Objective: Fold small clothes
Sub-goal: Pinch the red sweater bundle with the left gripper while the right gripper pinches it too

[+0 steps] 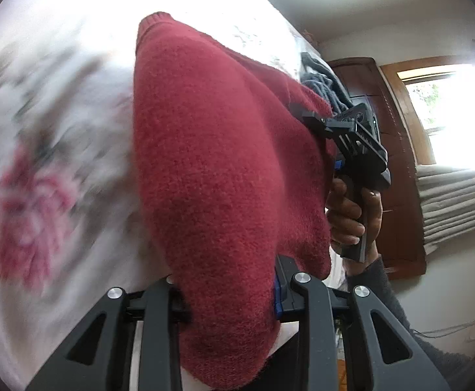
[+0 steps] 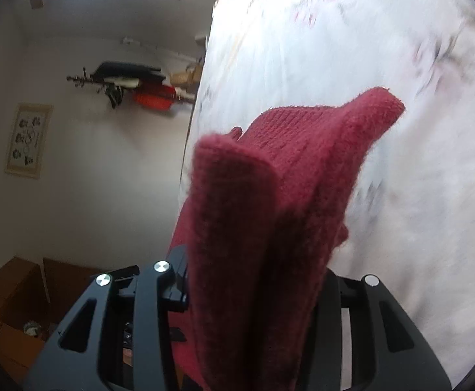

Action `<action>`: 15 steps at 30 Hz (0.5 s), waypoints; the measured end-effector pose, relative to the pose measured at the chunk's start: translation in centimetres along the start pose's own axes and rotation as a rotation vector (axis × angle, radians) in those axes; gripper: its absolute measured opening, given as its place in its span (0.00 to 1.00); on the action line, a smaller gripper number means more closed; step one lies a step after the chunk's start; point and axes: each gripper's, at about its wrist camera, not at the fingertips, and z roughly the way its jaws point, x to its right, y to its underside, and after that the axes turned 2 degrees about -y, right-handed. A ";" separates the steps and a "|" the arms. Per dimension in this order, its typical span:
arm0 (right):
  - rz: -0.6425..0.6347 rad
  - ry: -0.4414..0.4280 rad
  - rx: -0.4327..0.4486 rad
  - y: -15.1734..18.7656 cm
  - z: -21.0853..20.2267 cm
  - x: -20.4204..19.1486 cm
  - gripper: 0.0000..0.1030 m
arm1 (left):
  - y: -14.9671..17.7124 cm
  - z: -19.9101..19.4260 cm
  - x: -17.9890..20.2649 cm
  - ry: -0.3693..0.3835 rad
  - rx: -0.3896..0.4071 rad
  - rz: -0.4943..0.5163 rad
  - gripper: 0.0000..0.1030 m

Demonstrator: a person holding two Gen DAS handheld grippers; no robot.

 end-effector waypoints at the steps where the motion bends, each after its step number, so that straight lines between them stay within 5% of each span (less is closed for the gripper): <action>1: -0.002 0.002 -0.013 0.7 0.7 0.0 0.38 | 1.0 -0.2 -0.8 -0.007 0.001 -0.008 0.29; 8: 0.020 0.084 -0.123 4.0 5.8 4.3 0.38 | 5.2 2.4 -6.7 -0.046 -0.033 -0.113 0.29; 11: 0.044 0.111 -0.127 4.6 6.1 6.2 0.42 | 5.7 3.9 -8.6 -0.046 -0.055 -0.160 0.37; 13: 0.065 0.126 -0.122 4.4 5.7 6.8 0.54 | 5.7 4.2 -9.3 -0.047 -0.048 -0.201 0.50; 15: 0.050 0.166 -0.102 4.8 4.9 6.1 0.62 | 5.8 3.7 -9.5 -0.063 -0.042 -0.229 0.54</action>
